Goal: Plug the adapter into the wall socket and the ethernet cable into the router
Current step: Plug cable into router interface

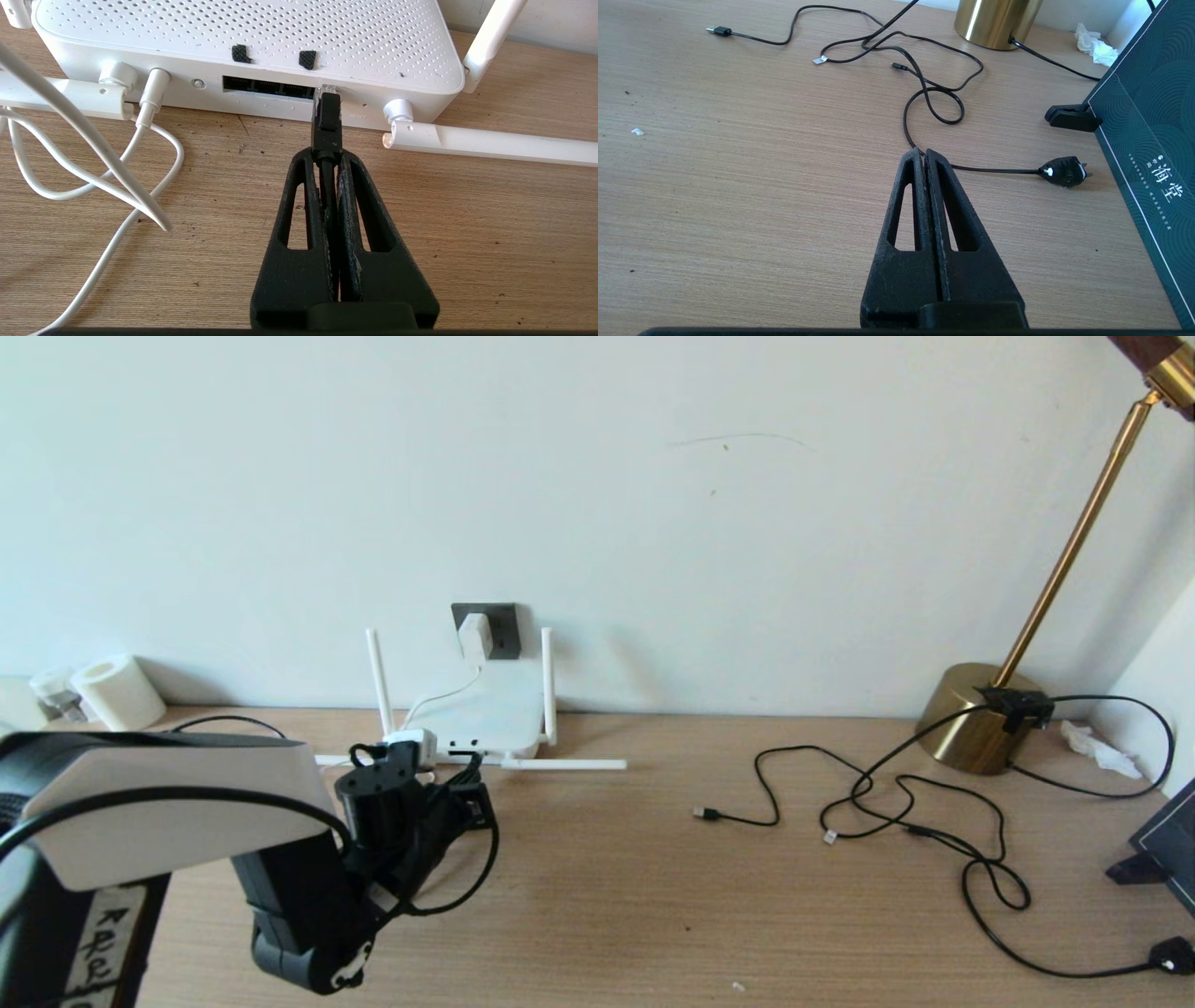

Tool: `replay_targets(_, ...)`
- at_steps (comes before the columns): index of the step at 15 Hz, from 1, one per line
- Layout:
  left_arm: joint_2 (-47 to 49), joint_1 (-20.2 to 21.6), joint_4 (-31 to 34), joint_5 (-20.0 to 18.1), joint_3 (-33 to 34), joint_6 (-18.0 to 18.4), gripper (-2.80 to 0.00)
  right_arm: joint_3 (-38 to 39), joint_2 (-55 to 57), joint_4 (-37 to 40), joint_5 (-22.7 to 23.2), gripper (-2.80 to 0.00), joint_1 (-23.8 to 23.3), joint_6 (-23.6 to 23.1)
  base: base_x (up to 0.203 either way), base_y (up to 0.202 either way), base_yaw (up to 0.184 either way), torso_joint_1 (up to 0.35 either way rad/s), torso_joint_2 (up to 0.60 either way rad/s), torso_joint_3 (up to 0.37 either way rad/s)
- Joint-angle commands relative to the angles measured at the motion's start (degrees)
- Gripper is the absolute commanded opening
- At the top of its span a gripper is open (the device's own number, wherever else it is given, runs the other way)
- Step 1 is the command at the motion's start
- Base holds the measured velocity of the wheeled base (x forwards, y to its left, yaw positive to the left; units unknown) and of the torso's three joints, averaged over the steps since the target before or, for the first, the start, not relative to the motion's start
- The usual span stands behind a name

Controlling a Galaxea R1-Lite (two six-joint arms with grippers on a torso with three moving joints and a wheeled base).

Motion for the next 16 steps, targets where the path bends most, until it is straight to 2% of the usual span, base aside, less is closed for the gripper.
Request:
replay_targets(1,0.00,0.10,-0.45,0.05,-0.03,-0.11,-2.80,0.00,0.04,0.02,0.02,-2.80,0.00,-0.05,0.000,0.000,0.000,0.000,0.00,0.000)
replay_targets(16,0.51,2.29,-0.45,-1.80,-0.12,-0.11,-2.80,0.08,0.04,0.02,0.02,-2.80,0.00,-0.05,0.000,0.000,0.000,0.000,0.00,0.000)
